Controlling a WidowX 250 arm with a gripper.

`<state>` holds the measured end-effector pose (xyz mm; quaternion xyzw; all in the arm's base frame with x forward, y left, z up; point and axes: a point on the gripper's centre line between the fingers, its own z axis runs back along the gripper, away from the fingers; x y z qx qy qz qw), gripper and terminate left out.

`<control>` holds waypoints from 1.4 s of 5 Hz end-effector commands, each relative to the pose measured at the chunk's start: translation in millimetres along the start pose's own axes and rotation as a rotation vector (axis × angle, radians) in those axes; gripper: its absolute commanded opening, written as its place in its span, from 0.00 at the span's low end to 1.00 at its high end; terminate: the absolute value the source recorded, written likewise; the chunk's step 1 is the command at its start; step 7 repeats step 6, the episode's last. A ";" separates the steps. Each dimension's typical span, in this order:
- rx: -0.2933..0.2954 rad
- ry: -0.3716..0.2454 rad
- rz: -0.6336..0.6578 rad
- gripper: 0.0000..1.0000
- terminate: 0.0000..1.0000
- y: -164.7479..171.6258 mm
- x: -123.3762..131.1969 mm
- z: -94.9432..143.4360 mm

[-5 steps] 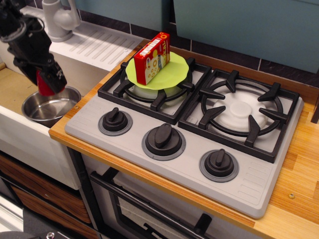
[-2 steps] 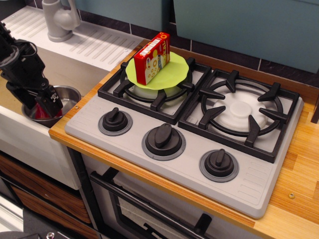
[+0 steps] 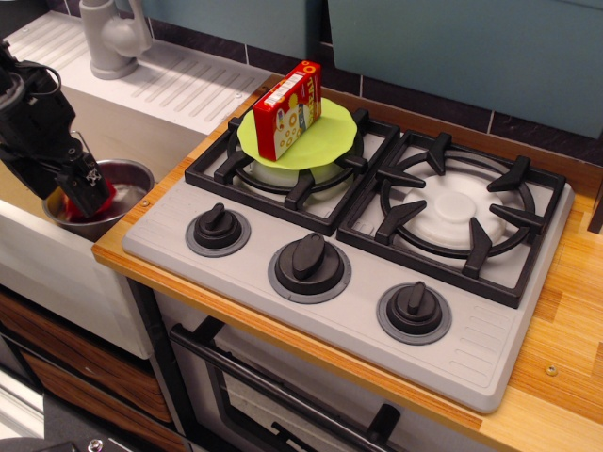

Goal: Put cereal on plate and sweetpotato in pot or pan in sink

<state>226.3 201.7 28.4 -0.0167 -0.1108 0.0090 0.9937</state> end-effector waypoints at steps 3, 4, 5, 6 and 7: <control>0.169 0.074 0.001 1.00 0.00 -22.7 15.9 115.4; 0.193 0.100 0.008 1.00 0.00 -30.3 18.8 136.3; 0.159 0.127 -0.025 1.00 0.00 -38.3 20.0 154.1; 0.159 0.127 -0.025 1.00 1.00 -38.3 20.0 154.1; 0.159 0.127 -0.025 1.00 1.00 -38.3 20.0 154.1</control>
